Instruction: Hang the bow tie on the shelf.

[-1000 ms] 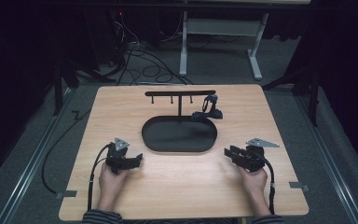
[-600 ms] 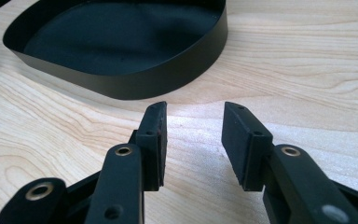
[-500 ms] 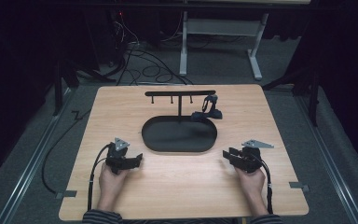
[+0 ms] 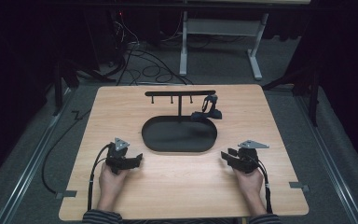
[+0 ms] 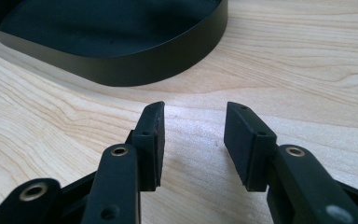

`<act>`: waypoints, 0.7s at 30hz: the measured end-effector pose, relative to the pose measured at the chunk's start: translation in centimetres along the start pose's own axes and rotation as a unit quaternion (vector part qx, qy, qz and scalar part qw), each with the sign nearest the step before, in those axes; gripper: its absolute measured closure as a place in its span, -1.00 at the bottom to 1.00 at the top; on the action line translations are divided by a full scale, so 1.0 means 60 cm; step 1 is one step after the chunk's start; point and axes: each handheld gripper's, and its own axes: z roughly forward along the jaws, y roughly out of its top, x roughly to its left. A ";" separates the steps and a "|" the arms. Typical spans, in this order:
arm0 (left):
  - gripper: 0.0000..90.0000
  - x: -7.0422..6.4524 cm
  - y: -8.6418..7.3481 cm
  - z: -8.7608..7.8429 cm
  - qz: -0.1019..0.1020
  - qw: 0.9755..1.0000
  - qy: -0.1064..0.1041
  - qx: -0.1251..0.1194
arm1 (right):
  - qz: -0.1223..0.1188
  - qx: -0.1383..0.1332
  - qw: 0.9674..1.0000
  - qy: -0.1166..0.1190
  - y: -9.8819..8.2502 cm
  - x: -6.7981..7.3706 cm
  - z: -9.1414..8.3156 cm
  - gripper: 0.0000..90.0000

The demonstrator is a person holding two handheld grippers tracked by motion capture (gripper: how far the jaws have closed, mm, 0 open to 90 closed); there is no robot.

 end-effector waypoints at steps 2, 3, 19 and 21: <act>-0.59 0.000 0.000 0.000 0.000 1.000 0.000 0.000 | -0.004 0.002 1.000 -0.003 0.000 0.001 0.001 0.32; -0.59 0.000 0.000 0.000 0.000 1.000 0.001 -0.001 | -0.006 0.002 1.000 -0.003 0.000 0.001 0.001 0.31; -0.59 0.000 0.000 0.000 0.000 1.000 0.000 0.000 | -0.071 0.032 0.995 -0.054 0.001 0.030 0.011 0.05; -0.59 0.000 0.000 0.000 0.000 1.000 0.000 0.000 | -0.071 0.032 0.995 -0.055 0.001 0.031 0.012 0.04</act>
